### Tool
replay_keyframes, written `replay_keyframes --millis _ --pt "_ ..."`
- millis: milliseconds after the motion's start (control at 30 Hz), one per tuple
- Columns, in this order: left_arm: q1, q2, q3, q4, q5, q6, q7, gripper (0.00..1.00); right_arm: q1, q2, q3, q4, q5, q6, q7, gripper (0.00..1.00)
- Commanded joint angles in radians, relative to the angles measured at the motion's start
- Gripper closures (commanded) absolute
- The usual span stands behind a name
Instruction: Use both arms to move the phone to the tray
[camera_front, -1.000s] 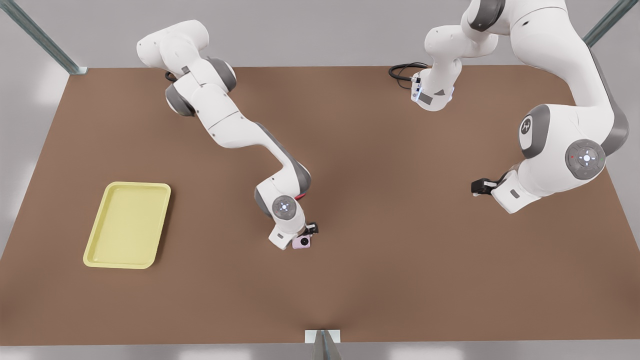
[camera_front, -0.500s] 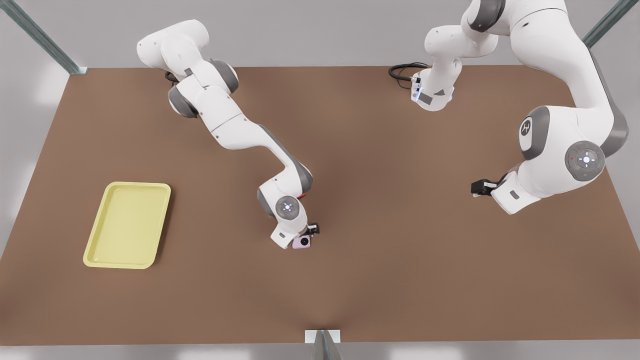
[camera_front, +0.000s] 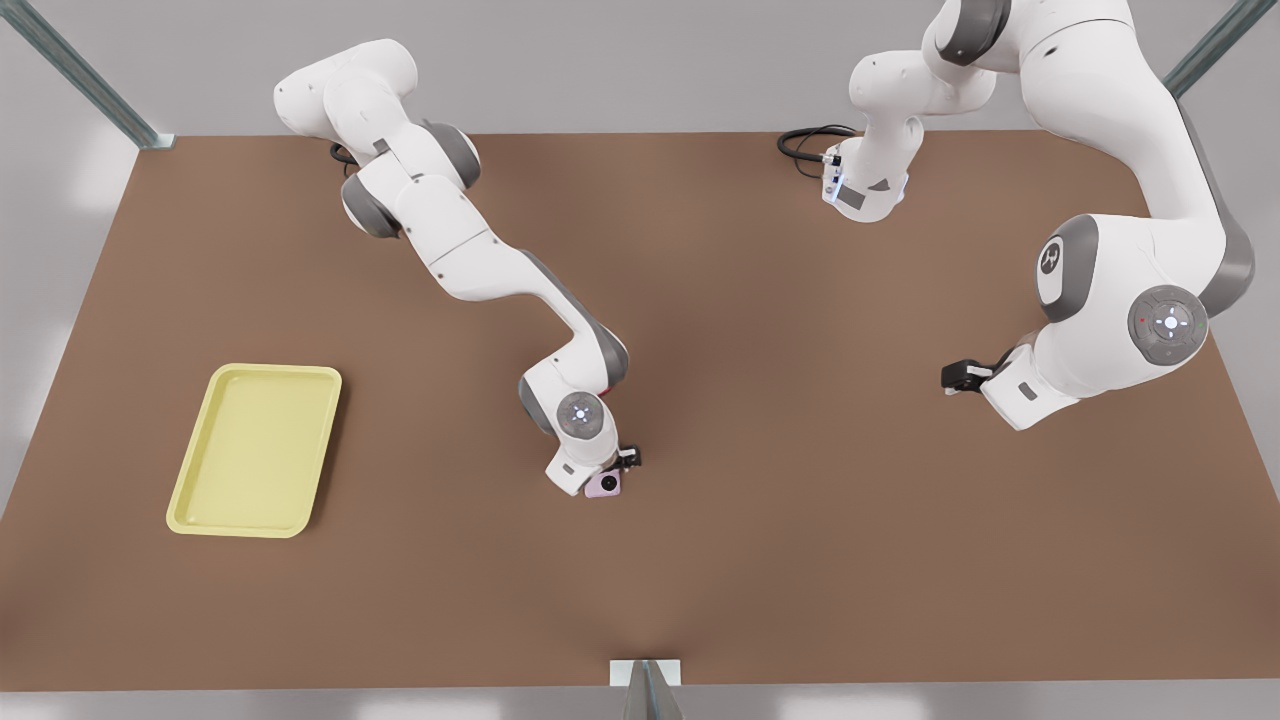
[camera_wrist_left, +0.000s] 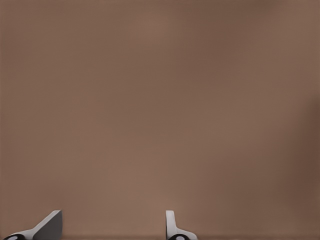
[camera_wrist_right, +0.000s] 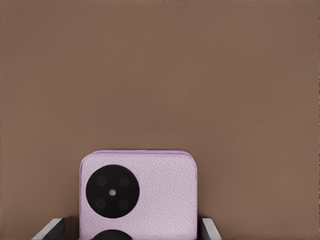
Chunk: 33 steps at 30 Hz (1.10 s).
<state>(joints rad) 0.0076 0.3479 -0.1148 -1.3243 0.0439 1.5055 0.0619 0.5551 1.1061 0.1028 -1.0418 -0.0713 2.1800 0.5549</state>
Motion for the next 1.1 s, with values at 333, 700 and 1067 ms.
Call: replay_keyframes --millis 333,700,1067 --pt "0.0 -0.001 0.0 0.001 0.001 -0.001 0.004 0.0 -0.001 0.001 0.0 0.002 0.001 0.0 0.005 0.03" --pt "0.0 -0.003 0.0 0.001 0.001 -0.001 0.002 0.0 -0.004 -0.009 -0.002 0.002 0.001 -0.016 -0.013 0.2" --pt "-0.008 -0.009 -0.009 0.001 -0.004 -0.004 -0.007 0.0 -0.307 -0.509 -0.011 -0.569 -0.021 -0.025 -0.568 0.2"
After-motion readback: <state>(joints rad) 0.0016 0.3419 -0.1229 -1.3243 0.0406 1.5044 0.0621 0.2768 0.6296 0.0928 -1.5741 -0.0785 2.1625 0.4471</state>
